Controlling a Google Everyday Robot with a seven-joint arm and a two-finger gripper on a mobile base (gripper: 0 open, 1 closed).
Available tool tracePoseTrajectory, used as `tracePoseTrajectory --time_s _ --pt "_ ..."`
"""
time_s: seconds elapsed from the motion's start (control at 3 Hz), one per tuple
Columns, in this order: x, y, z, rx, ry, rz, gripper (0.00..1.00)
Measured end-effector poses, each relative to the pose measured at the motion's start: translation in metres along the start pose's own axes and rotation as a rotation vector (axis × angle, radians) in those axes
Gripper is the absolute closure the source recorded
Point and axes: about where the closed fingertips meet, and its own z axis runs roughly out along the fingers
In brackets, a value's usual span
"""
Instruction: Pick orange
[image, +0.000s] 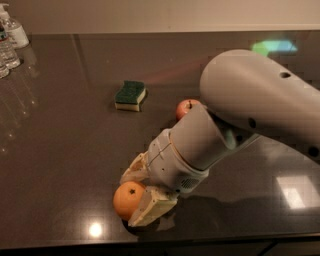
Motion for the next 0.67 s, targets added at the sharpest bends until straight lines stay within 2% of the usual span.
tracePoseTrajectory --time_s 0.33,0.67 --pt "-0.006 -0.010 -0.014 0.025 0.008 -0.007 0.93" --pt "-0.014 -0.028 -0.041 0.067 0.007 -0.008 1.00"
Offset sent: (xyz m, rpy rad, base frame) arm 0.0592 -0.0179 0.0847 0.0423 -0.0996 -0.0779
